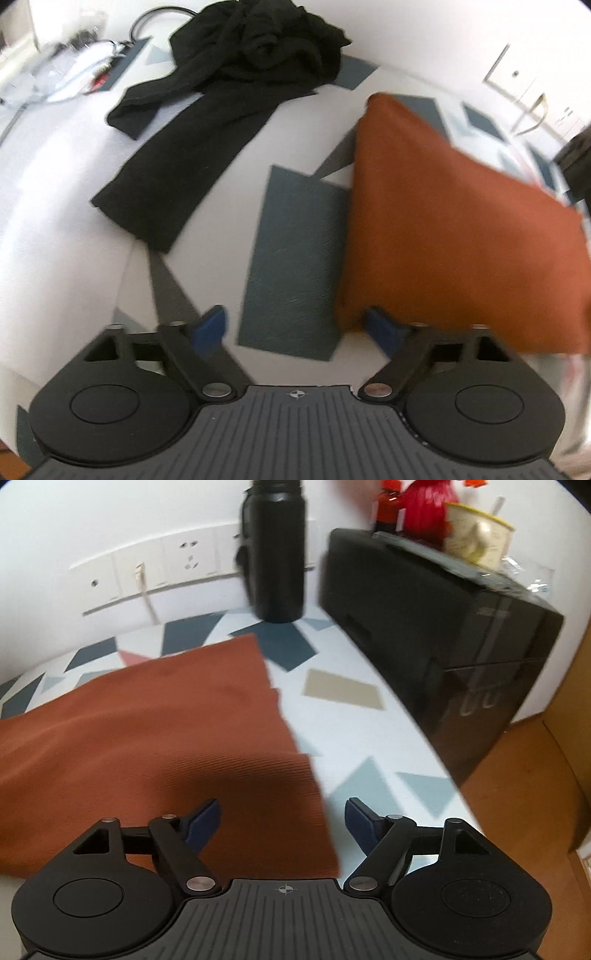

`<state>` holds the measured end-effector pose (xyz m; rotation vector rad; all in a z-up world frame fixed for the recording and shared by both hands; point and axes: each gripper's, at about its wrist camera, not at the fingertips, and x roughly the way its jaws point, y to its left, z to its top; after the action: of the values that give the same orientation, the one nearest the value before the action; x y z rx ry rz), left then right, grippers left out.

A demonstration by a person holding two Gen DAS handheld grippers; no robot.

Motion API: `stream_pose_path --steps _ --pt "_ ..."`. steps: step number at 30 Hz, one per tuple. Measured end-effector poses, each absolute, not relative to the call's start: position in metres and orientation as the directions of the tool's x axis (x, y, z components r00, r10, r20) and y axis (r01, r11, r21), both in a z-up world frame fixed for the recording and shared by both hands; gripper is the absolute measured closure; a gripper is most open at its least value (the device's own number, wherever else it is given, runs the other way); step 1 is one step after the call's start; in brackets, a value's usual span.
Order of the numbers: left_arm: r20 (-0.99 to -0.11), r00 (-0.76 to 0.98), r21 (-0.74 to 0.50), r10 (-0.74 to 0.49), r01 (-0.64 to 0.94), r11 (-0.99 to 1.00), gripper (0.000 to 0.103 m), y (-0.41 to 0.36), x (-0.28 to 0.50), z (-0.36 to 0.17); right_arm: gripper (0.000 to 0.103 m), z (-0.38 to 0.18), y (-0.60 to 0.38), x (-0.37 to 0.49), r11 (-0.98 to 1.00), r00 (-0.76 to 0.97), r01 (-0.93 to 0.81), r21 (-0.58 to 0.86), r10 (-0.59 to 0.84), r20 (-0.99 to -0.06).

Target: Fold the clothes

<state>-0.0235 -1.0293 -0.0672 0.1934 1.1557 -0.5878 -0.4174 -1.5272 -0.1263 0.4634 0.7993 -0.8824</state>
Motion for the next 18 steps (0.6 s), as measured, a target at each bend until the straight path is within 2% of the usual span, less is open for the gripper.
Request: stream_pose_path --steps 1,5,8,18 --pt "-0.902 0.289 -0.121 -0.320 0.543 0.831 0.004 -1.031 -0.027 -0.070 0.032 -0.127 -1.526 -0.414 0.574 0.389 0.817 0.046 -0.492 -0.778" --pt "-0.897 0.358 0.028 -0.258 0.631 0.775 0.000 -1.040 -0.048 -0.086 0.031 -0.129 -1.522 -0.403 0.601 0.406 0.797 0.052 -0.471 -0.783" --pt "-0.890 0.351 -0.017 -0.291 0.612 0.790 0.000 -1.034 -0.043 -0.088 0.031 -0.130 -1.520 -0.397 0.615 0.410 0.787 0.050 -0.461 -0.787" --pt "-0.864 0.395 -0.001 -0.311 0.618 0.786 0.000 -1.032 -0.050 -0.091 0.031 -0.136 -1.522 -0.395 0.600 0.403 0.797 0.072 -0.439 -0.803"
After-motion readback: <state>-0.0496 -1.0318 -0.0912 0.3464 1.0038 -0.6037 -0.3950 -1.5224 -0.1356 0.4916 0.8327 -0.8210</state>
